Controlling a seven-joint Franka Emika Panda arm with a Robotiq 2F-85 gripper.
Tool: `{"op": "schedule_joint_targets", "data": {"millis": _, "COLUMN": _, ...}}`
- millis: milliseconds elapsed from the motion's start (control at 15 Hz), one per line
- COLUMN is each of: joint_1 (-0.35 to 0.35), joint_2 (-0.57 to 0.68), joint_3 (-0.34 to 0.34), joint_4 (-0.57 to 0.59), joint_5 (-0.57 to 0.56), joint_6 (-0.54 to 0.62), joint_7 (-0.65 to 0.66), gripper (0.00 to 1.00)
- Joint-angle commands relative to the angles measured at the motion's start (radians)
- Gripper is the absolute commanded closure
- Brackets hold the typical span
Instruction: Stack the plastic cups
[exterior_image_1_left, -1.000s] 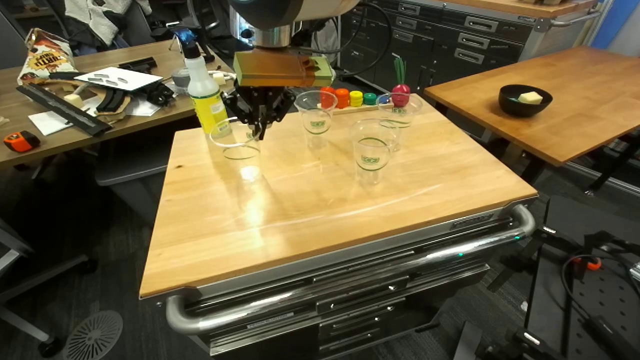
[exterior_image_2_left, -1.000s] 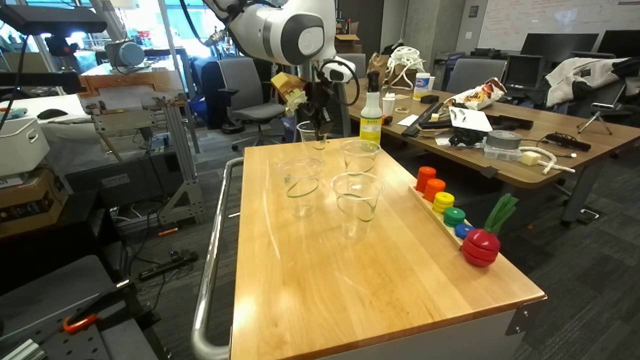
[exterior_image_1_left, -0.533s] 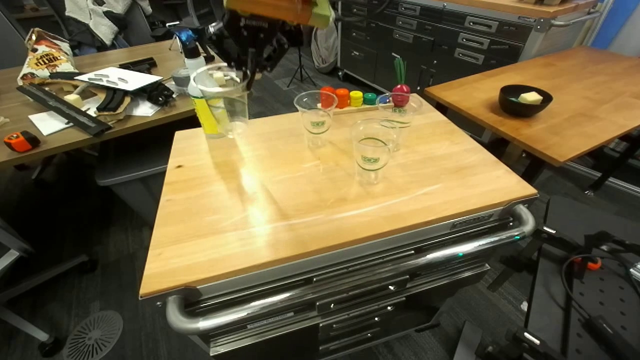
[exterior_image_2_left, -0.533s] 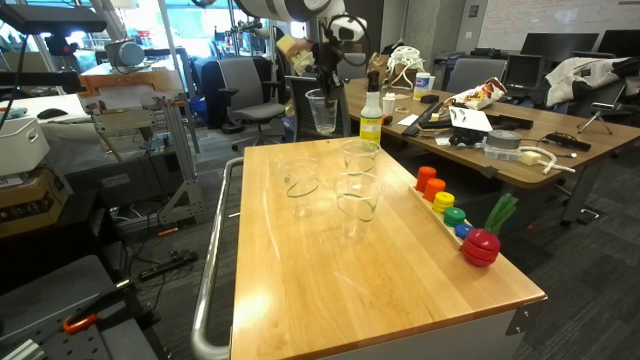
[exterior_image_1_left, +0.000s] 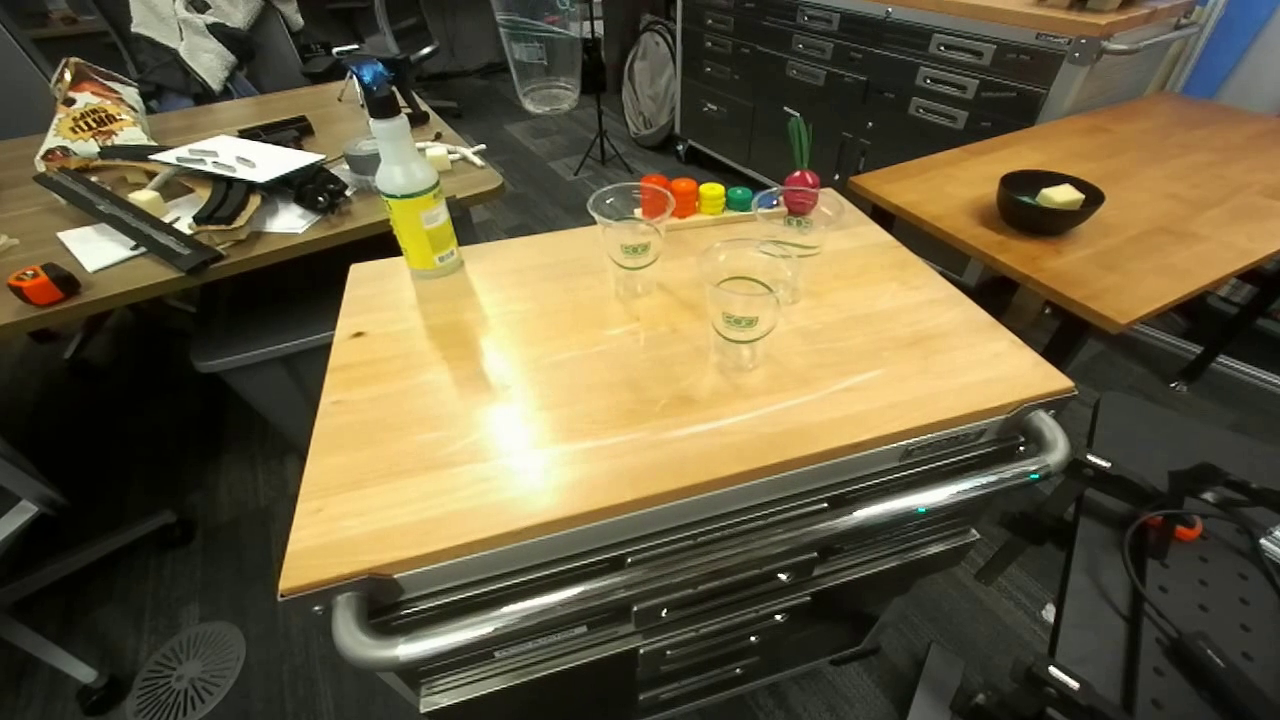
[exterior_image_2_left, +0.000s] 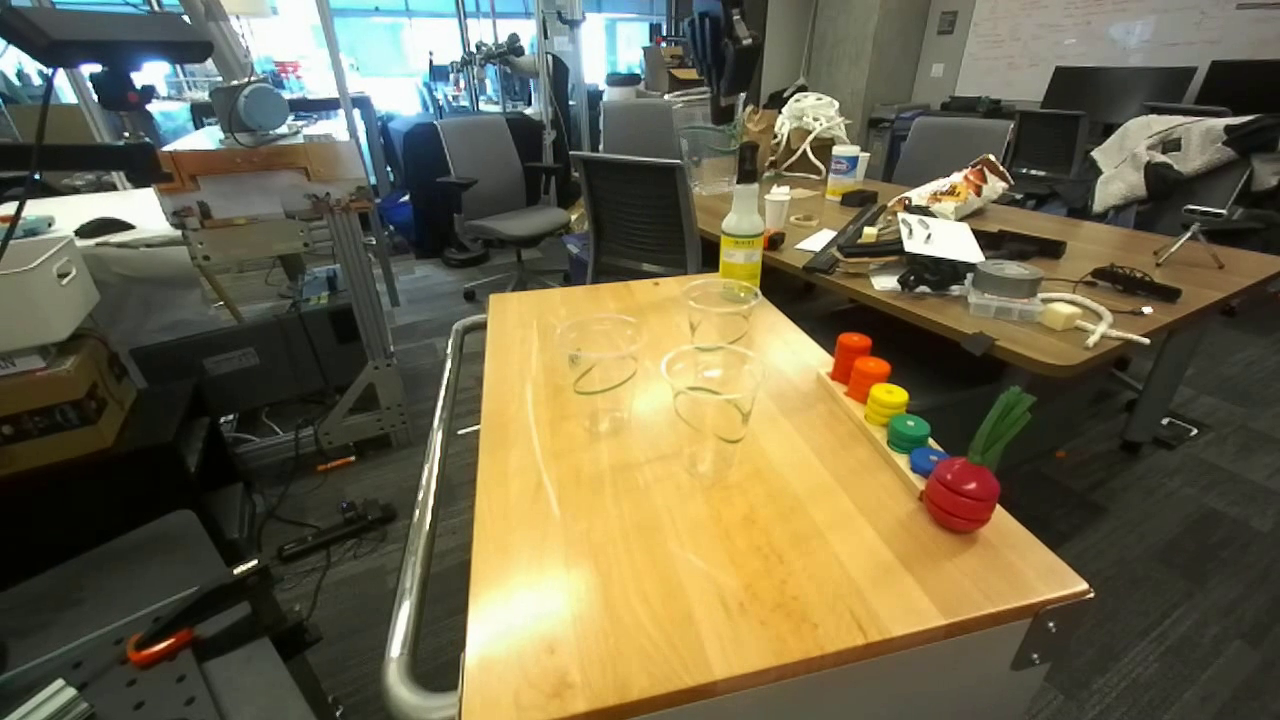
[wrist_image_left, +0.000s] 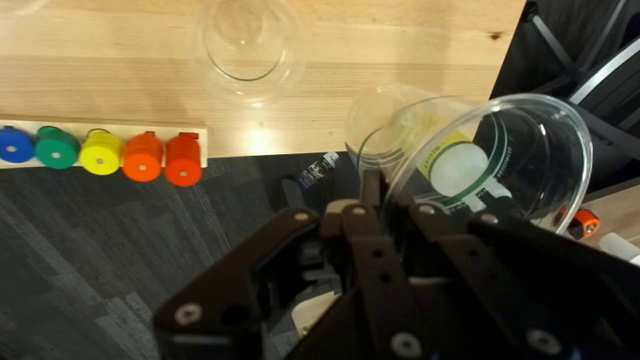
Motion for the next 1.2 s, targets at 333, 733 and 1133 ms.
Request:
{"op": "schedule_joint_targets", "data": {"millis": 333, "joint_1": -0.091, "joint_2": -0.03, "joint_3": 0.001, "joint_4": -0.105, "joint_5": 0.037, "joint_6": -0.082, "joint_7": -0.078, "gripper": 0.94}}
{"op": "schedule_joint_targets", "data": {"millis": 733, "joint_1": -0.122, "joint_2": 0.027, "joint_3": 0.011, "joint_4": -0.138, "joint_5": 0.128, "joint_6": -0.045, "joint_7": -0.17, "gripper": 0.94}}
{"op": "schedule_joint_targets", "data": {"millis": 1133, "joint_1": -0.136, "joint_2": 0.081, "joint_3": 0.014, "joint_4": -0.124, "joint_5": 0.174, "joint_6": 0.014, "joint_7": -0.23, "gripper": 0.94}}
